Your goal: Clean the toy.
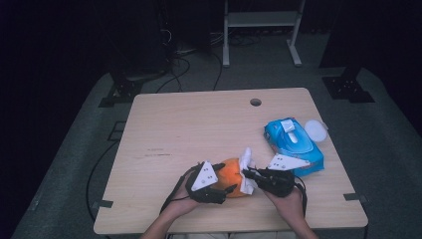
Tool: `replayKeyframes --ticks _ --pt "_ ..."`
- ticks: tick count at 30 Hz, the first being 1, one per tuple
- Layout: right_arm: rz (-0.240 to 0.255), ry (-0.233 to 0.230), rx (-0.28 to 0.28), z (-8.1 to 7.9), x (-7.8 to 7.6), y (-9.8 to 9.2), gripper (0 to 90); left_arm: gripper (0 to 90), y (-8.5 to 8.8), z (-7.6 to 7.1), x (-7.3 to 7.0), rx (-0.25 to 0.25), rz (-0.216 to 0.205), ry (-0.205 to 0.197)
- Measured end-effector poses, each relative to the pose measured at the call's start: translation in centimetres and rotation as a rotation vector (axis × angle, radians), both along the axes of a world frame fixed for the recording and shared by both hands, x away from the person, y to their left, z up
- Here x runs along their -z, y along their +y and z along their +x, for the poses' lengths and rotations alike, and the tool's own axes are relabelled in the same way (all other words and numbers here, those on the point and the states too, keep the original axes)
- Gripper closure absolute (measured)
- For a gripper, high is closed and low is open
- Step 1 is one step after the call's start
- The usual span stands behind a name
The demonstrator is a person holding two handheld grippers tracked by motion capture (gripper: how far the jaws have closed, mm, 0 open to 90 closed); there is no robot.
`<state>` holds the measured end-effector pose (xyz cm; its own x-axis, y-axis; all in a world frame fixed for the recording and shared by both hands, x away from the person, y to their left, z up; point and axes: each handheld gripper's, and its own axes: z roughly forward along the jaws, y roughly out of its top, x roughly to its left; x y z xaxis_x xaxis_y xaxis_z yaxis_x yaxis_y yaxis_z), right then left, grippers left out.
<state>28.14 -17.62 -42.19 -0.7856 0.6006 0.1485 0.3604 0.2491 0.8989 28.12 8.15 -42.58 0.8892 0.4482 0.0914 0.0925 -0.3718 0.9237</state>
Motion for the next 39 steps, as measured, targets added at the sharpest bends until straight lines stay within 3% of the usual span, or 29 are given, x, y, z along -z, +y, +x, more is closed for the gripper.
replayKeyframes --ticks 2,4,6,9,11,13,16,18,21,23,26,28,33,37,39 --pt "-0.009 0.004 -0.031 -0.4 0.0 0.5 85.1 25.9 0.5 0.2 -0.4 -0.011 -0.044 0.021" --pt "-0.018 0.002 -0.063 -0.9 -0.2 0.8 85.1 29.1 0.7 0.3 -0.3 -0.018 -0.021 0.029" --pt "-0.023 -0.026 -0.053 -1.3 -0.6 0.8 85.1 32.6 0.6 0.3 0.2 -0.014 -0.017 0.057" --pt "0.007 -0.049 -0.01 -0.9 -1.2 0.1 85.1 34.0 0.0 -0.1 0.5 0.038 0.01 0.06" --pt "0.024 -0.041 0.012 -0.4 -1.2 -0.3 85.0 34.3 -0.4 -0.5 0.5 0.086 0.032 0.061" --pt "0.011 -0.011 0.019 0.2 -0.7 -0.5 85.0 33.1 -0.5 -0.6 0.3 0.108 0.027 0.063" --pt "-0.007 0.035 -0.002 0.3 0.2 -0.4 85.0 26.1 -0.1 -0.1 -0.2 0.066 -0.02 0.07" --pt "-0.017 0.041 -0.04 -0.1 0.1 -0.2 85.0 22.7 0.3 0.4 -0.1 0.027 -0.028 0.094" --pt "-0.049 0.018 -0.083 -1.0 -0.3 0.4 85.0 22.8 0.3 0.4 0.5 0.038 -0.005 0.133" --pt "-0.029 0.001 -0.089 -1.1 -0.7 0.4 85.0 25.2 -0.1 0.1 0.8 0.064 0.013 0.145" --pt "-0.021 -0.027 -0.073 -1.0 -1.1 0.6 84.9 26.7 -1.0 -0.9 0.9 0.133 0.06 0.111" --pt "-0.044 -0.013 -0.061 -0.7 -0.6 0.6 84.9 26.6 -1.2 -1.1 0.7 0.143 0.08 0.096" --pt "-0.056 0.035 0.009 0.1 0.2 -1.3 84.9 26.4 -0.6 -0.5 0.2 0.123 0.042 0.111" --pt "-0.055 0.042 -0.011 -0.4 0.2 -1.6 84.9 20.3 -0.3 0.3 -0.1 0.07 -0.02 0.152" --pt "-0.06 0.027 -0.04 -0.9 -0.1 -1.1 84.9 20.3 -0.3 0.5 0.1 0.071 -0.008 0.17"
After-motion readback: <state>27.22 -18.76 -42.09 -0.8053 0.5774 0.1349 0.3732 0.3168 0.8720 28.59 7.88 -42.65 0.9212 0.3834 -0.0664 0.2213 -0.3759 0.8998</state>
